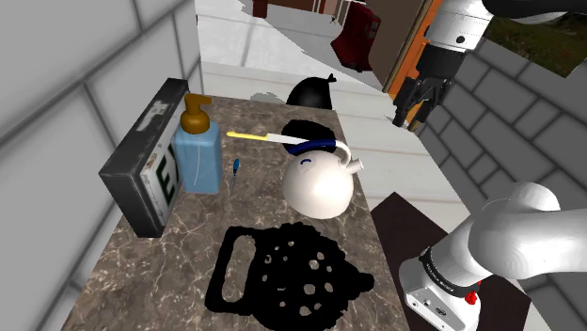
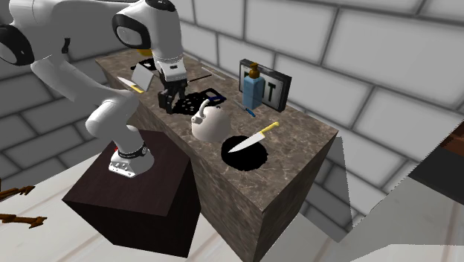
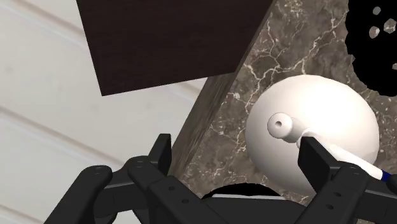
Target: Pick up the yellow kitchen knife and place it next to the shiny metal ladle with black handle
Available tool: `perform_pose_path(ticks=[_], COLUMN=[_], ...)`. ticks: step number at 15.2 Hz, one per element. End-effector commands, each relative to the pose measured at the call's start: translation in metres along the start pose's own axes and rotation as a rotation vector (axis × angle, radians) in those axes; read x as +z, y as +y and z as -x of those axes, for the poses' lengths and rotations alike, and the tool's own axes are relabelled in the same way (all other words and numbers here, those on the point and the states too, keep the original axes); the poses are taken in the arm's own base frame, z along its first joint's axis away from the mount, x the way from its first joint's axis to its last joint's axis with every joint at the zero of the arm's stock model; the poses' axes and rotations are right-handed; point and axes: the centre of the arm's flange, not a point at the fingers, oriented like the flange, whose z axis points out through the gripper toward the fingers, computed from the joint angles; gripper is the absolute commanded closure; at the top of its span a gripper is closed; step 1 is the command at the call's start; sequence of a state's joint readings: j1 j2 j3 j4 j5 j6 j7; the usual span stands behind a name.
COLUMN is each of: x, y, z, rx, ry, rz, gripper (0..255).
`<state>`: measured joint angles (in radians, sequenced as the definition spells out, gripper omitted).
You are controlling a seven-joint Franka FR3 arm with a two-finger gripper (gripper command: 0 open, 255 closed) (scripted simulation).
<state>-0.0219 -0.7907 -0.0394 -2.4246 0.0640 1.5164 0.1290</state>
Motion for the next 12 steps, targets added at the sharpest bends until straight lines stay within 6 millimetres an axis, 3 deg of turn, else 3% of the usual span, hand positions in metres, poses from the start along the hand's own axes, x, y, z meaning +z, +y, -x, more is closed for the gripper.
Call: perform_pose_path(ticks=[1,12], x=[0.000,0.058], y=[0.000,-0.023], z=[0.000,-0.129], rx=[0.000,-0.341], ry=[0.000,0.009], rz=[0.000,0.022], gripper=[0,0])
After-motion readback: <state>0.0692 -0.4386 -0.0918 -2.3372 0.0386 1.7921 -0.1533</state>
